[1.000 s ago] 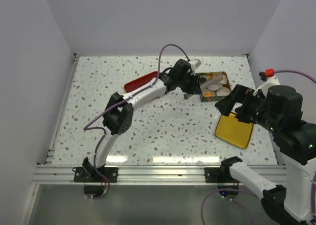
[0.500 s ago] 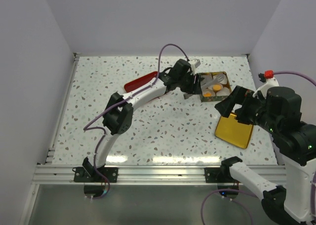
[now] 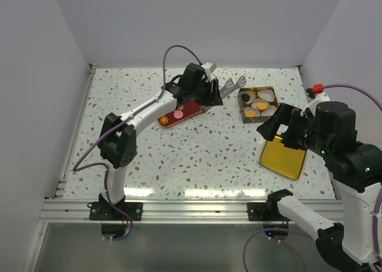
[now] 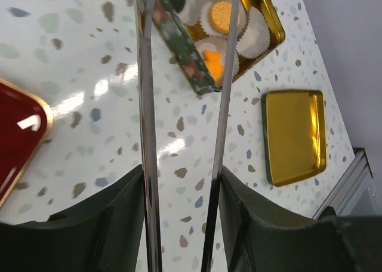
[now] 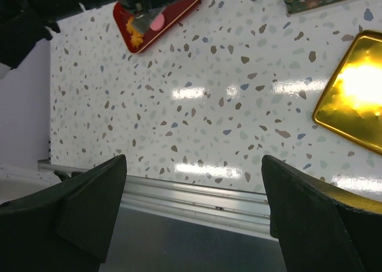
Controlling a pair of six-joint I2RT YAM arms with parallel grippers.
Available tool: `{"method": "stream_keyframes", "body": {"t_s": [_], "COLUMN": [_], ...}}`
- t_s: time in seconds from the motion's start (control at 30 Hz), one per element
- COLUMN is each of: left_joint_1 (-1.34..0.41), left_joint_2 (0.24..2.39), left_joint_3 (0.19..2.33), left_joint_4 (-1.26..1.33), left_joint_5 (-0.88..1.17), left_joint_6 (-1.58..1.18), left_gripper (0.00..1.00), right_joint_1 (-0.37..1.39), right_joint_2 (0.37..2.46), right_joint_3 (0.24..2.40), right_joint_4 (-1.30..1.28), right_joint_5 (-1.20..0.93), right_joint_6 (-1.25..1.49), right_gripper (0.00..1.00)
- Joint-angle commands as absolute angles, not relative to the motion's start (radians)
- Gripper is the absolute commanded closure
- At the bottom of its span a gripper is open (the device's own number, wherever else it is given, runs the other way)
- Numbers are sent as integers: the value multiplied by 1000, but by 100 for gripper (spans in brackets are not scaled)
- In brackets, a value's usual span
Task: Pack the cookies
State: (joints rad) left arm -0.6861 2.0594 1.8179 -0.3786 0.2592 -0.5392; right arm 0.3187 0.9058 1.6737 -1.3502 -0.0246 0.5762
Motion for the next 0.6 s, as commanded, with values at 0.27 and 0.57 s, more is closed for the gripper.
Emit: {"method": "stream_keyframes", "body": {"t_s": [0.27, 0.57], "left_joint_1": [-494, -393], "left_joint_2": [1559, 1387], "left_joint_3": [1433, 1401], "left_joint_4": [-412, -662], "left_joint_5": [157, 51], "left_joint_6": [-460, -319], "left_gripper": [47, 46], "right_joint_1": [316, 258], "right_joint_2": [1199, 1655], "right_joint_3": [1608, 1790], "right_joint_4": [-1174, -1098], "right_joint_5": [-81, 32], "right_joint_6": [555, 485], "right_gripper": [1, 2]}}
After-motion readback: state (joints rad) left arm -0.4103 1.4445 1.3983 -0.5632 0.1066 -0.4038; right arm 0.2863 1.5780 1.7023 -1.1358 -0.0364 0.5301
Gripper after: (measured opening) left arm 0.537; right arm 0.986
